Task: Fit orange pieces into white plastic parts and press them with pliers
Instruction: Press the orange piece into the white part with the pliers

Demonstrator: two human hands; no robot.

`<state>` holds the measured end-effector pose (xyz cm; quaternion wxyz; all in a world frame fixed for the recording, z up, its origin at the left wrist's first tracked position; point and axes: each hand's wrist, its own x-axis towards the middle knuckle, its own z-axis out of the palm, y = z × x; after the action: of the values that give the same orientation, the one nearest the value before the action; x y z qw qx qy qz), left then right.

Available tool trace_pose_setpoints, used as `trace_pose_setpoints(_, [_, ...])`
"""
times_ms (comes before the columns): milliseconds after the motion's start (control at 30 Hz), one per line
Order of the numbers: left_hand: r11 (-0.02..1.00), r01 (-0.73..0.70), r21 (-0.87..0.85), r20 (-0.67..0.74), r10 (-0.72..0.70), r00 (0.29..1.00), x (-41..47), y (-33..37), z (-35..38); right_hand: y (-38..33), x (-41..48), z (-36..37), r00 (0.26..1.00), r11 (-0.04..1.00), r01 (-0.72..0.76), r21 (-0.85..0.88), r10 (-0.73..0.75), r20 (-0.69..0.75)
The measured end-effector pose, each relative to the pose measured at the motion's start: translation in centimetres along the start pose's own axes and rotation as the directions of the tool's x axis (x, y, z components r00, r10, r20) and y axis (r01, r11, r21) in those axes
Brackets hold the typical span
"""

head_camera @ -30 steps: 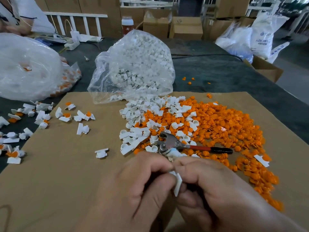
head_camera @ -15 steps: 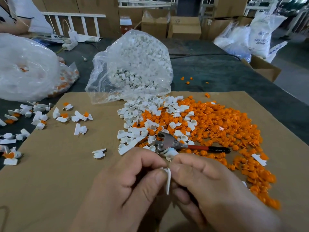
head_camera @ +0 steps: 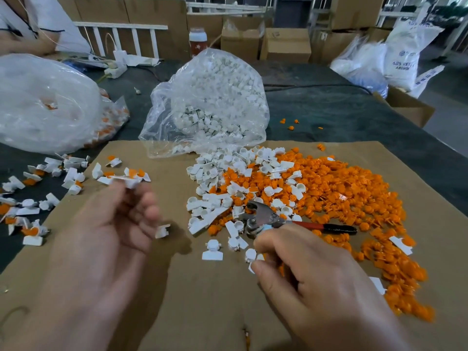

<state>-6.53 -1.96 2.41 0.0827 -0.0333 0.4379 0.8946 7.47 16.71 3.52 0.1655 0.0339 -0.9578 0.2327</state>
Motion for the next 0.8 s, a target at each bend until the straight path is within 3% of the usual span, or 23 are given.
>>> trace_pose_setpoints(67, [0.988, 0.02, -0.151, -0.053, -0.028, 0.998, 0.9, 0.4, -0.9, 0.1, 0.2, 0.2, 0.999, 0.998, 0.017, -0.065, -0.015, 0.041])
trace_pose_setpoints(133, [0.984, 0.053, -0.173, -0.11, -0.073, 0.991, 1.1, 0.3, -1.4, 0.2, 0.3, 0.3, 0.994, 0.993, 0.03, -0.111, -0.018, 0.106])
trace_pose_setpoints(200, [0.998, 0.059, 0.002, -0.139, -0.058, 0.989, 0.8, -0.1, -1.1, 0.6, 0.2, 0.7, 0.99, 0.993, 0.024, -0.12, -0.007, 0.143])
trace_pose_setpoints(233, [0.97, 0.018, 0.241, -0.142, 0.017, 0.99, 0.6, -0.4, -1.0, 0.8, 0.1, 0.9, 0.984, 0.99, 0.006, -0.138, 0.019, 0.177])
trace_pose_setpoints(267, [0.819, -0.063, 0.571, -0.09, 0.139, 0.986, 0.3, -0.7, -1.2, 0.9, 0.1, 1.0, 0.976, 0.987, -0.005, -0.163, 0.04, 0.212])
trace_pose_setpoints(300, [0.492, -0.139, 0.859, 0.026, 0.228, 0.973, 0.0, -0.9, -1.4, 0.9, 0.1, 1.0, 0.972, 0.983, -0.008, -0.181, 0.05, 0.229])
trace_pose_setpoints(333, [0.118, -0.196, 0.974, 0.164, 0.237, 0.958, -0.3, -1.1, -1.6, 1.0, 0.2, 1.0, 0.97, 0.981, -0.005, -0.196, 0.052, 0.236])
trace_pose_setpoints(367, [-0.138, -0.233, 0.963, 0.258, 0.212, 0.943, -0.6, -1.3, -1.8, 1.0, 0.2, 1.0, 0.969, 0.978, -0.006, -0.208, 0.057, 0.241])
trace_pose_setpoints(400, [-0.242, -0.261, 0.935, 0.308, 0.18, 0.934, -0.7, -1.5, -1.8, 0.9, 0.2, 0.9, 0.967, 0.976, -0.01, -0.219, 0.066, 0.247])
trace_pose_setpoints(567, [-0.256, -0.398, 0.881, 0.436, 0.113, 0.893, -1.2, -1.9, -1.2, 0.8, 0.3, 0.8, 0.957, 0.96, -0.01, -0.279, 0.091, 0.277])
trace_pose_setpoints(800, [-0.135, -0.434, 0.891, 0.441, 0.021, 0.897, -2.7, -2.1, 0.1, 1.1, 0.4, 0.7, 0.932, 0.952, 0.001, -0.305, 0.11, 0.345])
